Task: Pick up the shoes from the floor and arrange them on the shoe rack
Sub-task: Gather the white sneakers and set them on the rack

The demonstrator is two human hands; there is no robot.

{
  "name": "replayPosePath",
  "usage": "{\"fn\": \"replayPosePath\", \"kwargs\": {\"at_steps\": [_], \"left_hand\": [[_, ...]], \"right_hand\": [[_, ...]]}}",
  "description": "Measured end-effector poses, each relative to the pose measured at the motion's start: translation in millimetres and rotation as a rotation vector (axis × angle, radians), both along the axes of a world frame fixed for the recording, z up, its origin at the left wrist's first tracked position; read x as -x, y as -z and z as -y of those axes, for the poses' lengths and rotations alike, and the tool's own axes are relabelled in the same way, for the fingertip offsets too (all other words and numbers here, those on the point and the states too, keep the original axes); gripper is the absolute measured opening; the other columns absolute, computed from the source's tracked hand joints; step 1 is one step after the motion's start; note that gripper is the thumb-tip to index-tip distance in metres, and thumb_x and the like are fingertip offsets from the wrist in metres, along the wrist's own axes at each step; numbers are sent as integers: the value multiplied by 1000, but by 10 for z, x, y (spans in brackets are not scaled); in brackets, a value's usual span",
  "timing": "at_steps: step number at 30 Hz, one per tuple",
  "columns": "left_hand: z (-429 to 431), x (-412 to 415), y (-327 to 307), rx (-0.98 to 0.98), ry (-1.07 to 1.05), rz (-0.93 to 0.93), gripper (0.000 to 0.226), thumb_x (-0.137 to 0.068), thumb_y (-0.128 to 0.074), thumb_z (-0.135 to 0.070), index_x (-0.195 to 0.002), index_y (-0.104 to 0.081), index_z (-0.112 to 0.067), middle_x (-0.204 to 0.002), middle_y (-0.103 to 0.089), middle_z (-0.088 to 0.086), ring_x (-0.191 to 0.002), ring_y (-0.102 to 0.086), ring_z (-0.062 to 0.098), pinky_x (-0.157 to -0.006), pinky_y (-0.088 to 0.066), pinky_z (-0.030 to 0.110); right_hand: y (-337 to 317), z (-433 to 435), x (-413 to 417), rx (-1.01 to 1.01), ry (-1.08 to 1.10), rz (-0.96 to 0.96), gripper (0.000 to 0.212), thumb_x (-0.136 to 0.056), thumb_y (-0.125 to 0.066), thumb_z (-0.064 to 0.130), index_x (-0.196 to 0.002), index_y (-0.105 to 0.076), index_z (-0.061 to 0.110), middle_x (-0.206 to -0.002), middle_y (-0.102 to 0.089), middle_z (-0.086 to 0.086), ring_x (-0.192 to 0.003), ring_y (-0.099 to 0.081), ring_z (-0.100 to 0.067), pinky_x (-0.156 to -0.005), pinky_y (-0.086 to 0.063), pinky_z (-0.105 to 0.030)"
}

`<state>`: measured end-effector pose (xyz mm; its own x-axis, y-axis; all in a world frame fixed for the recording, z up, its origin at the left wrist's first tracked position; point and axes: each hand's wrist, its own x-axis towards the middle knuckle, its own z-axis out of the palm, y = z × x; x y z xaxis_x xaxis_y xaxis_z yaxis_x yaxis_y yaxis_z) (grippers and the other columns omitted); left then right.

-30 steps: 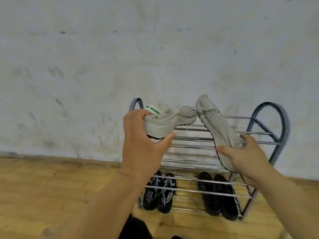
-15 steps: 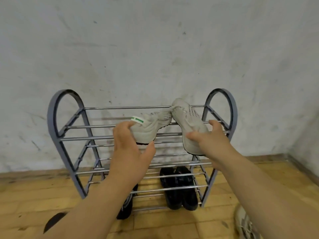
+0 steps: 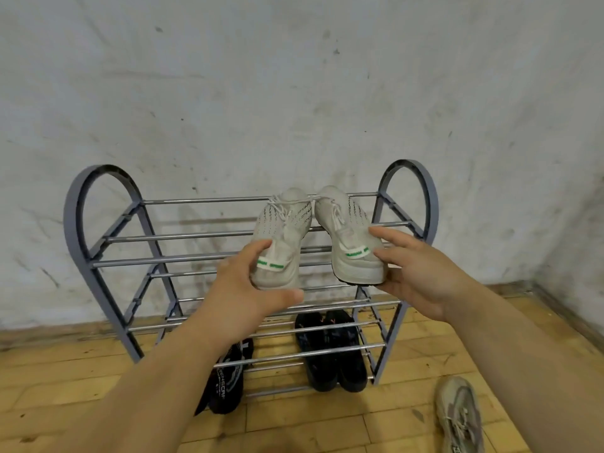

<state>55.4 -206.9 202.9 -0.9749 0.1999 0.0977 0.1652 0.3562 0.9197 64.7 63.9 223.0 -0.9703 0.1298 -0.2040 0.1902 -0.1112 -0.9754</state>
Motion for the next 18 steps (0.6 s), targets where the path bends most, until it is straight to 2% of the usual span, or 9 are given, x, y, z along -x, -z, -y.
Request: {"fn": "replayPosePath", "kwargs": {"at_steps": [2, 3, 5, 8, 11, 13, 15, 18], "left_hand": [[-4, 15, -8, -180, 76, 136, 76, -64, -90, -48, -131, -54, -45, -127, -61, -17, -107, -66, 4, -85, -53, 24], [-1, 29, -20, -307, 91, 232, 62, -71, -83, -51, -128, -59, -44, -129, -63, -11, -106, -68, 11, -81, -55, 29], [21, 65, -35, -494, 101, 377, 32, -95, -64, -41, -127, -65, -37, -134, -63, 1, -109, -66, 24, -76, -57, 38], [67, 101, -31, -532, 79, 418, 28, -105, -51, -21, -122, -71, -31, -131, -65, 6, -119, -64, 37, -81, -61, 46], [122, 80, -62, -484, 117, 345, 32, -103, -56, -13, -119, -73, -35, -133, -65, 6, -118, -66, 35, -91, -59, 49], [203, 51, -64, -294, 159, 255, 37, -100, -63, -12, -118, -72, -43, -134, -65, 0, -112, -70, 25, -93, -59, 47], [282, -25, -98, -95, 214, 196, 43, -96, -68, -12, -116, -71, -51, -129, -68, -8, -108, -72, 25, -92, -60, 47], [404, -161, -166, 2, 308, 178, 47, -95, -69, -9, -118, -72, -49, -131, -66, -13, -109, -71, 19, -92, -60, 44]], "right_hand": [[15, -21, 6, 13, -4, 1, 41, -104, -55, 7, -137, -63, 29, -132, -68, -5, -111, -71, -29, -79, -62, -37], [21, -31, 5, 17, -10, 4, 42, -104, -55, 7, -139, -62, 30, -132, -68, -6, -111, -71, -29, -77, -62, -37], [32, -45, 3, 39, -40, 14, 45, -105, -54, 7, -143, -58, 31, -133, -68, -5, -111, -71, -29, -80, -62, -39], [38, -53, 0, 66, -74, 27, 50, -105, -54, 6, -147, -54, 33, -134, -68, -5, -109, -73, -29, -82, -62, -41], [47, -32, -20, 45, -50, 0, 52, -104, -54, 3, -148, -53, 31, -133, -67, -7, -109, -72, -30, -76, -62, -38], [57, 5, -37, 31, -28, -24, 53, -103, -53, 0, -146, -55, 31, -132, -67, -8, -108, -72, -31, -74, -62, -38], [80, 50, -58, 5, -9, -50, 53, -102, -54, -3, -141, -57, 32, -129, -69, -10, -107, -73, -31, -79, -62, -41], [103, 97, -121, -56, 20, -94, 54, -100, -55, -6, -136, -60, 35, -127, -69, -16, -107, -73, -33, -90, -60, -48]]}}
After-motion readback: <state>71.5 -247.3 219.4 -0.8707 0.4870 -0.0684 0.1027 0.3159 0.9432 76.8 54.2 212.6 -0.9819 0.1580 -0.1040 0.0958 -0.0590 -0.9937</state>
